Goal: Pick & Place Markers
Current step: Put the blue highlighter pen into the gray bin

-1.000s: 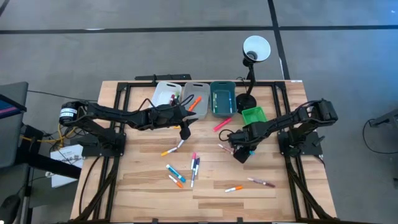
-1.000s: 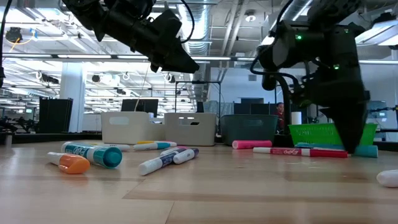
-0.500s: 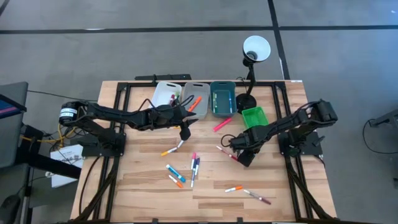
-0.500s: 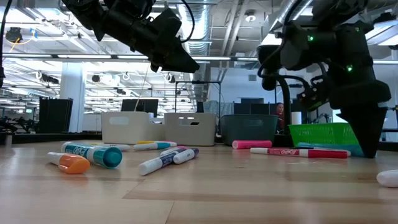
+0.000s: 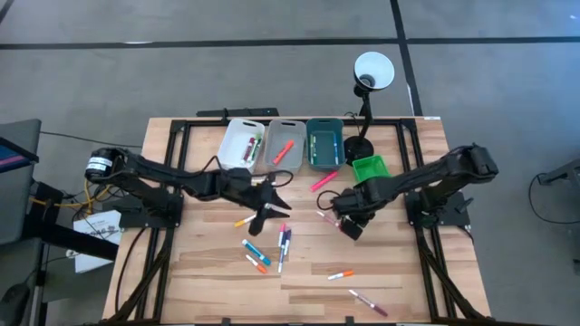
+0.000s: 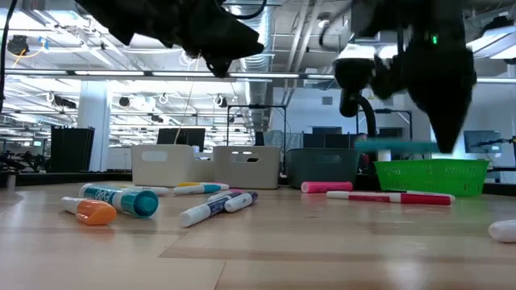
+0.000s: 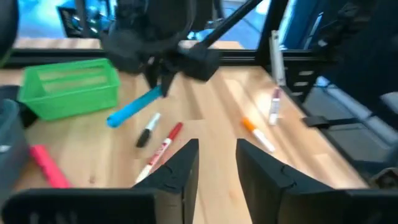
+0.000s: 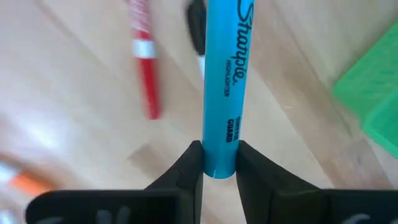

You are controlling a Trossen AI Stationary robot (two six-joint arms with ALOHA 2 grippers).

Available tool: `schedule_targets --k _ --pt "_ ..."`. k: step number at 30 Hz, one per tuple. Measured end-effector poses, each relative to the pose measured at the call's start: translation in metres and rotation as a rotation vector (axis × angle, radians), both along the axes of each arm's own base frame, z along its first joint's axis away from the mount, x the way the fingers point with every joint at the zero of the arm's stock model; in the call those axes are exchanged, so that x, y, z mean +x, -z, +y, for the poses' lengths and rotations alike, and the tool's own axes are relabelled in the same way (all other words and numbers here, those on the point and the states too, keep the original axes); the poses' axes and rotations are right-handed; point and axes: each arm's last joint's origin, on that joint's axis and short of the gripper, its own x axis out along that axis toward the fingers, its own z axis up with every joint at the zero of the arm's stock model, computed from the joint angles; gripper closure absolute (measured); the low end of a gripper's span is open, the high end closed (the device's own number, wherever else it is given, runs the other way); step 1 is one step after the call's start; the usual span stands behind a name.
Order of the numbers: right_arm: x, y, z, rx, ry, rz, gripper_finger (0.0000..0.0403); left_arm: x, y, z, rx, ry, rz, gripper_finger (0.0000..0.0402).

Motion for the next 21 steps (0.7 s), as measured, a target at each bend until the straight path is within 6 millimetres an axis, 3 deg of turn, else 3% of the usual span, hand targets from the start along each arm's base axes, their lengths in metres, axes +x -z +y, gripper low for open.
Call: schedule_targets --k 7,10,16,21 --pt "0.011 -0.050 0.024 -0.055 -0.054 -0.195 0.0337 0.000 0.000 -0.003 0.053 -0.045 -0.009 0.0311" --pt "0.013 -0.067 0.024 -0.139 -0.016 -0.223 0.0338 0.000 0.000 -0.002 0.054 -0.057 -0.009 0.0311" --pt "0.002 -0.089 0.002 -0.289 0.173 -0.112 0.0334 0.000 0.000 -0.002 0.051 -0.057 -0.011 0.0311" --pt "-0.009 -0.089 -0.027 -0.332 0.348 0.031 0.0333 0.000 0.000 -0.002 0.051 -0.057 -0.011 0.0311"
